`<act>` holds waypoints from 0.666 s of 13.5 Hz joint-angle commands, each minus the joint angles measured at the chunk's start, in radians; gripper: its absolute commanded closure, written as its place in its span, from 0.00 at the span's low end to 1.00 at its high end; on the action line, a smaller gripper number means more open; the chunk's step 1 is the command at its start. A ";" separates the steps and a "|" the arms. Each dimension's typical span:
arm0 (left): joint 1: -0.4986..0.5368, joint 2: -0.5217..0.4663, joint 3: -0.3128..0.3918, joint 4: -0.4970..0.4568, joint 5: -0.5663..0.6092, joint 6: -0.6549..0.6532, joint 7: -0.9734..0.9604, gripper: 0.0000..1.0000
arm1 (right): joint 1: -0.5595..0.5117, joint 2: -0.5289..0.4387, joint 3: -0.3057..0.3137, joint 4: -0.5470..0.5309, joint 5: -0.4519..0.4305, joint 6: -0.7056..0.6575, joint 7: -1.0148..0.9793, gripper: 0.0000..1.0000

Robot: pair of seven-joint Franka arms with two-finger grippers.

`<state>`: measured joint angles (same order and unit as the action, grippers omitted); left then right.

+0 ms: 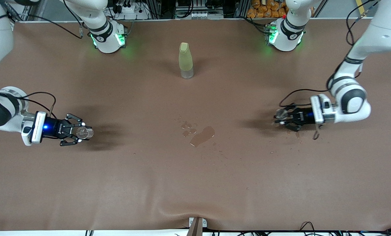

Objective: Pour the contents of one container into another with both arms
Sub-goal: 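Turn the jigger upright and move both grippers apart, then lower the beaker with the right gripper while the left gripper lowers the jigger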

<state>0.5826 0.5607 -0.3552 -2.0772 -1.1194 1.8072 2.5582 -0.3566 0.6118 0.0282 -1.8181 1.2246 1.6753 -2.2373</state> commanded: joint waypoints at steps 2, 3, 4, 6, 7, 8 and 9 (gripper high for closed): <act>0.111 0.083 -0.015 0.058 0.098 -0.054 0.016 1.00 | -0.096 0.143 0.021 0.092 -0.054 -0.022 -0.127 1.00; 0.132 0.118 -0.011 0.072 0.099 -0.054 0.016 1.00 | -0.117 0.163 0.021 0.103 -0.071 -0.022 -0.130 1.00; 0.144 0.151 -0.007 0.094 0.099 -0.054 0.016 1.00 | -0.146 0.190 0.021 0.124 -0.107 -0.023 -0.139 1.00; 0.166 0.209 0.001 0.143 0.113 -0.054 0.017 1.00 | -0.194 0.268 0.022 0.183 -0.151 -0.052 -0.186 1.00; 0.175 0.235 0.001 0.167 0.136 -0.055 0.025 1.00 | -0.203 0.304 0.022 0.204 -0.152 -0.074 -0.203 1.00; 0.175 0.255 0.001 0.184 0.144 -0.071 0.039 1.00 | -0.209 0.328 0.022 0.224 -0.154 -0.078 -0.209 0.99; 0.175 0.277 0.002 0.201 0.144 -0.083 0.059 1.00 | -0.209 0.332 0.022 0.226 -0.155 -0.078 -0.209 0.92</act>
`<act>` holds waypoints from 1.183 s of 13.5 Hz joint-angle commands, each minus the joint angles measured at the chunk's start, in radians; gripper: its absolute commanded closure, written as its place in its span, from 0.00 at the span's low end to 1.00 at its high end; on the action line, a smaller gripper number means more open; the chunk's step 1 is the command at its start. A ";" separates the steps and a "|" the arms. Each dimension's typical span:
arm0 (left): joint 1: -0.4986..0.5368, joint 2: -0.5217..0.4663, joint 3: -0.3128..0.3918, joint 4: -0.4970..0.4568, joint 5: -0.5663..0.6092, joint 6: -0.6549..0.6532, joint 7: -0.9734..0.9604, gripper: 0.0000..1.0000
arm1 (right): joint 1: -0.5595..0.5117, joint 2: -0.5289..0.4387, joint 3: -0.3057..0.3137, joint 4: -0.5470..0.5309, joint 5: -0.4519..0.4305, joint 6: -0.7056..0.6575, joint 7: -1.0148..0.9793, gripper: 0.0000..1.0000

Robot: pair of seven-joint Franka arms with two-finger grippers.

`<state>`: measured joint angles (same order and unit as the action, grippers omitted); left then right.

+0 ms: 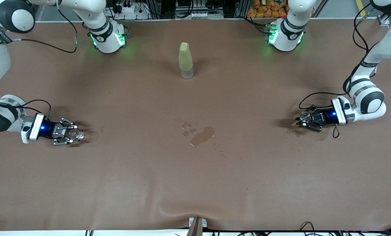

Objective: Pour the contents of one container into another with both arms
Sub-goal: 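Lower the beaker with the right gripper while the left gripper lowers the jigger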

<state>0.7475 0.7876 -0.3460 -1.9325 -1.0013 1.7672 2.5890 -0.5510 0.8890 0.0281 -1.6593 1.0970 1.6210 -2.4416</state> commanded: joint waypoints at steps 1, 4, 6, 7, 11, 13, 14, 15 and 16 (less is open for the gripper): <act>0.012 0.073 -0.007 0.066 0.026 -0.043 0.060 1.00 | -0.015 0.054 0.023 0.067 -0.029 -0.024 -0.004 0.84; 0.012 0.096 -0.007 0.078 0.026 -0.043 0.069 1.00 | -0.015 0.054 0.023 0.067 -0.031 -0.036 -0.002 0.61; 0.012 0.096 -0.007 0.078 0.024 -0.044 0.071 0.95 | -0.017 0.053 0.021 0.067 -0.031 -0.061 0.006 0.50; 0.012 0.099 -0.007 0.082 0.026 -0.051 0.071 0.82 | -0.017 0.053 0.021 0.073 -0.037 -0.061 0.003 0.46; 0.010 0.119 -0.007 0.096 0.026 -0.064 0.071 0.13 | -0.015 0.053 0.019 0.075 -0.049 -0.061 0.004 0.39; 0.010 0.111 -0.007 0.101 0.026 -0.064 0.068 0.00 | -0.015 0.050 0.018 0.081 -0.049 -0.058 0.006 0.37; 0.012 0.099 -0.007 0.105 0.027 -0.064 0.057 0.00 | -0.017 0.050 0.016 0.093 -0.055 -0.056 0.006 0.33; 0.013 0.084 -0.005 0.125 0.052 -0.064 0.050 0.00 | -0.018 0.050 0.012 0.101 -0.074 -0.053 0.006 0.15; 0.018 0.067 -0.005 0.148 0.096 -0.064 0.018 0.00 | -0.024 0.050 0.004 0.101 -0.077 -0.055 0.007 0.00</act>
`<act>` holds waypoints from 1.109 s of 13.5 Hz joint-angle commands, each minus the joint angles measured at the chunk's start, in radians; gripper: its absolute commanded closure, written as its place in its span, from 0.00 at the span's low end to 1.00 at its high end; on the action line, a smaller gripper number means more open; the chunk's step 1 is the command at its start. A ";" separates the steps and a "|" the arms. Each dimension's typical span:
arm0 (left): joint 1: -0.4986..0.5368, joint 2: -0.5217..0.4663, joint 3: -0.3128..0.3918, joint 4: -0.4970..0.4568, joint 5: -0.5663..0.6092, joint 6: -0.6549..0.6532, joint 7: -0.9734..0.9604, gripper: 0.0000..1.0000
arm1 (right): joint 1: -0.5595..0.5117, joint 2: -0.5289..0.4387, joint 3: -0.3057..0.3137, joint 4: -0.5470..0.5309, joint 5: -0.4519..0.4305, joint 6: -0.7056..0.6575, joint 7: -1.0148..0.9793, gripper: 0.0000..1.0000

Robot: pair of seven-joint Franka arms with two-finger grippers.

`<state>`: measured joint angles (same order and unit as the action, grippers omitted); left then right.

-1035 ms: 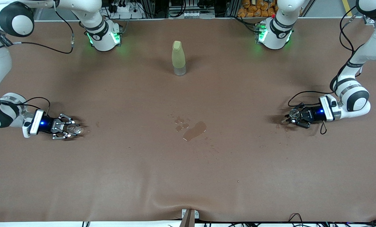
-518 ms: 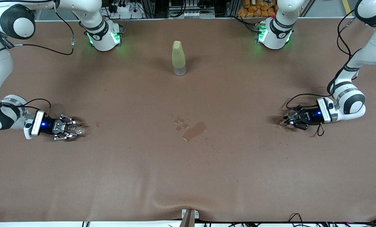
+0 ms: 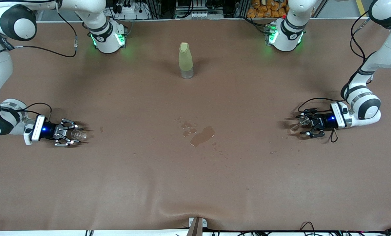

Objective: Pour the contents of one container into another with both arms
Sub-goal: 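Lower the beaker with the right gripper while the left gripper lowers the jigger, then open both grippers and release the beaker and jigger on the table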

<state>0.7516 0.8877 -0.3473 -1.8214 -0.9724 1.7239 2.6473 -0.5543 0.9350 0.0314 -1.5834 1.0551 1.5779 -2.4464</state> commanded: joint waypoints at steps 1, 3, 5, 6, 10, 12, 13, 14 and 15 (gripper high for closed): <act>0.018 -0.045 -0.004 0.063 0.117 -0.023 -0.100 0.00 | -0.024 0.002 -0.005 0.026 -0.037 -0.010 0.012 0.00; 0.035 -0.087 -0.006 0.112 0.217 -0.029 -0.231 0.00 | -0.018 0.001 -0.027 0.049 -0.052 -0.010 0.030 0.00; 0.041 -0.148 -0.004 0.154 0.306 -0.041 -0.399 0.00 | -0.013 -0.021 -0.028 0.060 -0.088 -0.007 0.070 0.00; 0.040 -0.204 -0.004 0.157 0.352 -0.040 -0.503 0.00 | -0.012 -0.031 -0.028 0.068 -0.107 -0.009 0.107 0.00; 0.003 -0.377 -0.022 0.210 0.496 -0.001 -1.092 0.00 | 0.011 -0.106 -0.027 0.141 -0.239 -0.015 0.384 0.00; -0.075 -0.433 -0.032 0.272 0.627 -0.001 -1.357 0.00 | 0.034 -0.184 -0.022 0.148 -0.274 -0.021 0.549 0.00; -0.121 -0.464 -0.032 0.286 0.690 -0.001 -1.483 0.00 | 0.060 -0.243 -0.022 0.146 -0.314 -0.019 0.638 0.00; -0.170 -0.487 -0.032 0.303 0.737 -0.001 -1.609 0.00 | 0.082 -0.292 -0.022 0.145 -0.346 -0.019 0.715 0.00; -0.219 -0.506 -0.032 0.321 0.773 -0.001 -1.735 0.00 | 0.105 -0.336 -0.022 0.142 -0.372 -0.019 0.803 0.00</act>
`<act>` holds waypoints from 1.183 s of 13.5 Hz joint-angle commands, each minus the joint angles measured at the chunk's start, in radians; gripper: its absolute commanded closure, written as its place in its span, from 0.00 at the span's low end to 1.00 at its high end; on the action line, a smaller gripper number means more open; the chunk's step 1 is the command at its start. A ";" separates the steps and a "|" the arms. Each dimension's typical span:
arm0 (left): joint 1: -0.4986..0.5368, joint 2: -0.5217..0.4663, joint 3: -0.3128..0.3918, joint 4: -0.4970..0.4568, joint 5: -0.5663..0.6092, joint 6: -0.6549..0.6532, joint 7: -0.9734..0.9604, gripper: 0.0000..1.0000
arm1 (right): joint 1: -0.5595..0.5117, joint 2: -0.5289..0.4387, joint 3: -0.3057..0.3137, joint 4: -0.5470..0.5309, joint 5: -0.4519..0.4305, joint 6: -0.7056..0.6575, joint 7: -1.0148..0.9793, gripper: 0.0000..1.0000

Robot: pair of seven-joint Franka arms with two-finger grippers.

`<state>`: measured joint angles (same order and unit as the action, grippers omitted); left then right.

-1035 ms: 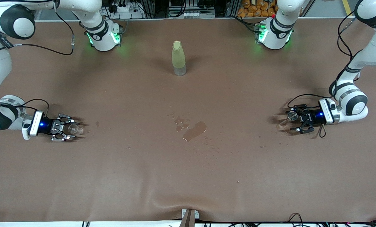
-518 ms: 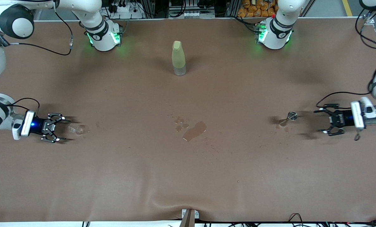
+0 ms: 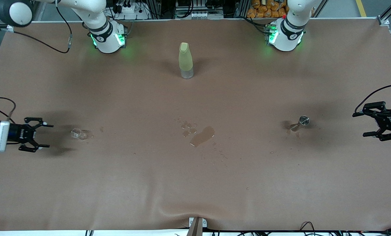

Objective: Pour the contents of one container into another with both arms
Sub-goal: 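Open both grippers and release the beaker and jigger on the table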

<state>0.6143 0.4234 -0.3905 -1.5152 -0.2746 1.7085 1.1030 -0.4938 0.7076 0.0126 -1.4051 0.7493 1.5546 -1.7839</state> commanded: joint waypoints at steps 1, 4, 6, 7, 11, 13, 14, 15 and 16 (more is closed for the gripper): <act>-0.117 -0.063 0.012 0.030 0.107 0.019 -0.332 0.00 | 0.075 -0.147 -0.005 -0.038 -0.095 0.004 0.217 0.00; -0.206 -0.118 0.012 0.038 0.174 0.046 -0.786 0.00 | 0.170 -0.272 -0.005 -0.040 -0.218 0.006 0.452 0.00; -0.272 -0.126 0.009 0.040 0.324 0.046 -1.025 0.00 | 0.214 -0.313 -0.005 -0.032 -0.246 -0.004 0.614 0.00; -0.297 -0.126 0.007 0.040 0.354 0.046 -1.152 0.00 | 0.233 -0.313 -0.003 -0.019 -0.269 -0.013 0.733 0.00; -0.297 -0.155 0.008 0.055 0.351 0.030 -1.289 0.00 | 0.325 -0.416 -0.008 -0.009 -0.425 -0.085 1.057 0.00; -0.288 -0.158 0.010 0.055 0.359 -0.010 -1.292 0.00 | 0.357 -0.494 -0.005 -0.014 -0.530 -0.091 1.254 0.00; -0.289 -0.156 0.010 0.055 0.362 -0.010 -1.281 0.00 | 0.357 -0.523 -0.005 -0.020 -0.542 -0.091 1.325 0.00; -0.288 -0.158 0.010 0.053 0.365 -0.010 -1.279 0.00 | 0.354 -0.548 -0.006 -0.023 -0.559 -0.093 1.365 0.00; -0.288 -0.158 0.010 0.052 0.362 -0.010 -1.279 0.00 | 0.353 -0.566 -0.009 -0.023 -0.602 -0.087 1.389 0.00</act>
<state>0.3271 0.2842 -0.3795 -1.4549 0.0657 1.7125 -0.1643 -0.1395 0.1996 0.0154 -1.3948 0.2089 1.4623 -0.4642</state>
